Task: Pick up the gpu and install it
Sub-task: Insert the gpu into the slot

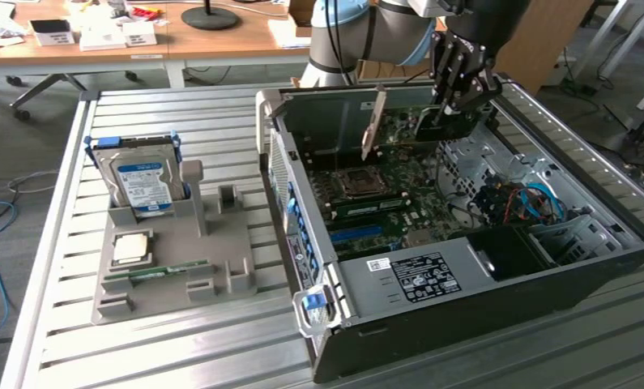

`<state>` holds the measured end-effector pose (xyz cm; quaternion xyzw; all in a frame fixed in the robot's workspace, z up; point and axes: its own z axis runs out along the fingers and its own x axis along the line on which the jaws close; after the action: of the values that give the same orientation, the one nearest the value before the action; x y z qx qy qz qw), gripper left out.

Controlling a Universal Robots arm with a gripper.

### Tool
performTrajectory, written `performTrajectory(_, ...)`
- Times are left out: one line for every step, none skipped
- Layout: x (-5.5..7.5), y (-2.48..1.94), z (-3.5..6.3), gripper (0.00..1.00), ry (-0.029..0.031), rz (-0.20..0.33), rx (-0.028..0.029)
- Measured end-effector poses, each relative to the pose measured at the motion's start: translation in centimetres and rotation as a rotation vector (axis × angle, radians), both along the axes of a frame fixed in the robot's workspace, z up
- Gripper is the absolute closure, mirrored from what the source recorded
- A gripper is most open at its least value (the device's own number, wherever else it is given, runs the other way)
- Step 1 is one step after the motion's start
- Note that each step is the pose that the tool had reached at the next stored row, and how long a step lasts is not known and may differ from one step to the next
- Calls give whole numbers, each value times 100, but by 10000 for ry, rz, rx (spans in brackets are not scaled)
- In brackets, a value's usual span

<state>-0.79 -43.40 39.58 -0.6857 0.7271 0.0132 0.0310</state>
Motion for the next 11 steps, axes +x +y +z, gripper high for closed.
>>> performTrajectory(-3, 0, 0, 73, 0, -1, -2)
performTrajectory(-9, 0, -1, 73, 1, -2, -3)
performTrajectory(-14, 0, -3, 73, 1, -1, -1)
performTrajectory(-16, 0, -4, 73, 0, 0, -1)
performTrajectory(-16, 0, -4, 73, 1, 0, -1)
performTrajectory(-16, 0, -4, 73, 1, 1, 0)
performTrajectory(-16, 0, -4, 73, 0, 0, 0)
performTrajectory(-16, 0, -4, 73, 0, 0, 0)
performTrajectory(-16, 0, -4, 73, 0, 0, 0)
performTrajectory(-16, 0, -4, 73, 0, 0, 0)
performTrajectory(-16, 0, -4, 73, 1, 0, 0)
